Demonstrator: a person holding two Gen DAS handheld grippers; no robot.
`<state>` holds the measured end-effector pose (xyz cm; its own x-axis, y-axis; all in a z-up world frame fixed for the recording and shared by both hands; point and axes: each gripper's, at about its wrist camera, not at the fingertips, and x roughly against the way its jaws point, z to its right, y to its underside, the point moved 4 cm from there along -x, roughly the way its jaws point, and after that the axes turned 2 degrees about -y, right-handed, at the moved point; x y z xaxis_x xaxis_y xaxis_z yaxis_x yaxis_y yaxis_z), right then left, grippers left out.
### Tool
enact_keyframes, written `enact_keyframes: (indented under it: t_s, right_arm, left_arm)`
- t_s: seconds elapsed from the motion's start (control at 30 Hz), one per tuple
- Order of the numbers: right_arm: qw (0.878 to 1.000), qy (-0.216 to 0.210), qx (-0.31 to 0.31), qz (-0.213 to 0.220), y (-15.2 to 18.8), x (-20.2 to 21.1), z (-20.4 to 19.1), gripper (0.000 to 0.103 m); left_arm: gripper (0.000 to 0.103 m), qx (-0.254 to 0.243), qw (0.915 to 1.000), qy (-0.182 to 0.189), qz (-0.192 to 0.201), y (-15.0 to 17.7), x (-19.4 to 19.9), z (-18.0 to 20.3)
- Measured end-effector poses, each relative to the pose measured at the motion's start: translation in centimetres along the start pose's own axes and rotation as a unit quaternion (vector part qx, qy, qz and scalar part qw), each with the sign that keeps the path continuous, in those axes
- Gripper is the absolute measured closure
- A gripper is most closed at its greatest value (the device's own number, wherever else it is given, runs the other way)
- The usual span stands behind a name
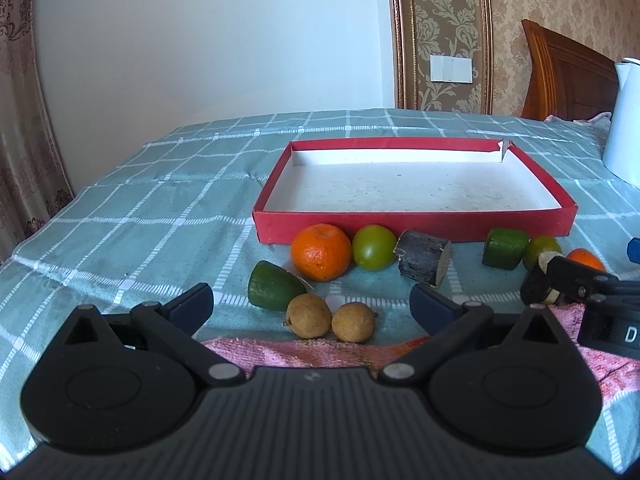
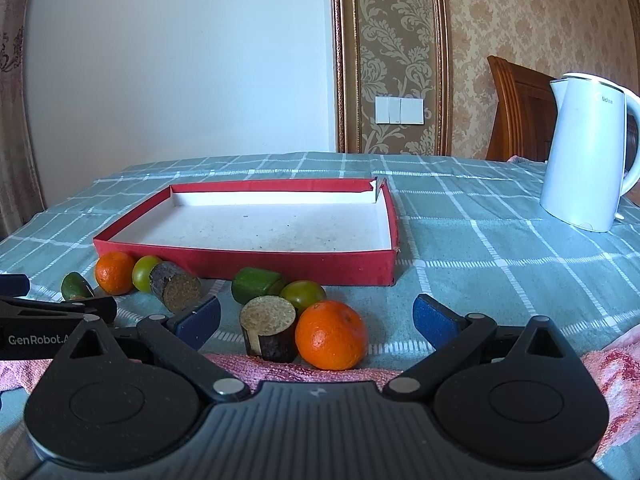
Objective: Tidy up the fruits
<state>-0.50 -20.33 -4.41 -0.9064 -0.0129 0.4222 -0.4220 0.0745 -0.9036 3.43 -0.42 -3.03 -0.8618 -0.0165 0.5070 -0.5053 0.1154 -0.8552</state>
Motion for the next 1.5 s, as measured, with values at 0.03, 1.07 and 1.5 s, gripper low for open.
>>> enact_keyframes:
  t_s: [0.03,1.07,1.5]
  right_arm:
    - [1.0,0.0,-0.001,0.0,0.0,0.0,0.0,0.0]
    - [1.0,-0.006,0.004,-0.008,-0.2,-0.2,-0.5,0.0]
    - [1.0,-0.001,0.01,-0.011,0.2,0.4,1.1,0.0]
  left_arm:
    - [0.0,0.0,1.0,0.0,0.0,0.0,0.0,0.0]
    - [0.0,-0.006,1.0,-0.001,0.001,0.2,-0.4,0.0]
    - [0.0,-0.003,1.0,-0.001,-0.003,0.4,-0.7,-0.4]
